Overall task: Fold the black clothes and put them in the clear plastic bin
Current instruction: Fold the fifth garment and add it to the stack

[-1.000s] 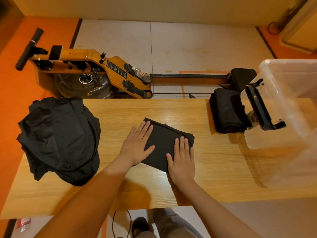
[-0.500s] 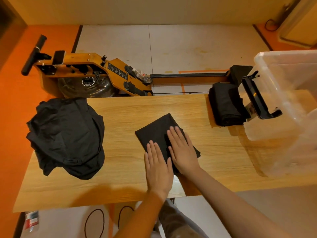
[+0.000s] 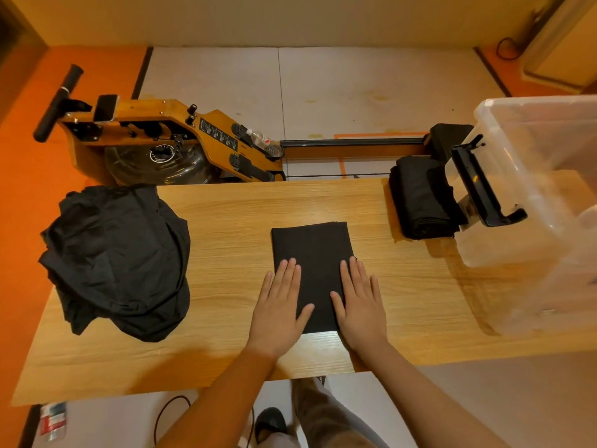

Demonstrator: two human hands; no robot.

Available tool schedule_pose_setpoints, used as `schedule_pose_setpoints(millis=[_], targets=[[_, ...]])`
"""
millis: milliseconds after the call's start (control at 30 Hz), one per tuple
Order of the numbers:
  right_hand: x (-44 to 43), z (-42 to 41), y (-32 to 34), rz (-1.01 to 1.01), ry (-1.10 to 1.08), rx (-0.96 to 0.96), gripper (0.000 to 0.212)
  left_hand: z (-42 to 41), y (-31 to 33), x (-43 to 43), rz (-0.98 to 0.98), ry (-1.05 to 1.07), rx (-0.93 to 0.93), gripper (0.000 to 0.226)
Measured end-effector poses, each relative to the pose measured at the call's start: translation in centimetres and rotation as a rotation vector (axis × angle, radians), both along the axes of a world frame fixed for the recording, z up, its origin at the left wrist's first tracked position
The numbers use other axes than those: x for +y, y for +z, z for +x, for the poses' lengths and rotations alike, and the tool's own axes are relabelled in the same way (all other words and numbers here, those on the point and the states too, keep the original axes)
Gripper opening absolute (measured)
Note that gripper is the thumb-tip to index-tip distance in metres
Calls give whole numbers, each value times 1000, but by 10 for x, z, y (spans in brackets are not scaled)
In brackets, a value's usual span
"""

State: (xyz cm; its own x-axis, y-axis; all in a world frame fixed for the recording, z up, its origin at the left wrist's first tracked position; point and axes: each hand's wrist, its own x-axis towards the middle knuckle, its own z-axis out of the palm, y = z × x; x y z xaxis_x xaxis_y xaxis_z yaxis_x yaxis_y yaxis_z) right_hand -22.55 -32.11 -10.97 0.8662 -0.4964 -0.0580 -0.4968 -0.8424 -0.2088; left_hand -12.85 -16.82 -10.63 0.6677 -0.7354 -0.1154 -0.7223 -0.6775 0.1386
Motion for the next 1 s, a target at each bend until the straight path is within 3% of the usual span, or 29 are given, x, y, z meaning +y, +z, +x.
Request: schedule_pose_setpoints(millis=[100, 300, 433, 633, 867, 1000], targets=[[2, -3, 6, -39, -20, -4, 62, -1, 5, -1, -17, -3, -23, 71], [2, 3, 12, -48, 310, -6, 60, -11, 12, 0, -66, -141, -29, 61], [7, -14, 7, 30, 352, -7, 62, -25, 9, 15, -31, -176, -19, 61], [30, -61, 7, 113, 408, -38, 94, -54, 11, 41, -28, -212, 42, 59], [34, -90, 6, -27, 413, -51, 101, -64, 9, 63, 112, -346, 50, 119], [27, -103, 5, -51, 429, -42, 101, -59, 13, 75, 160, -352, -12, 101]])
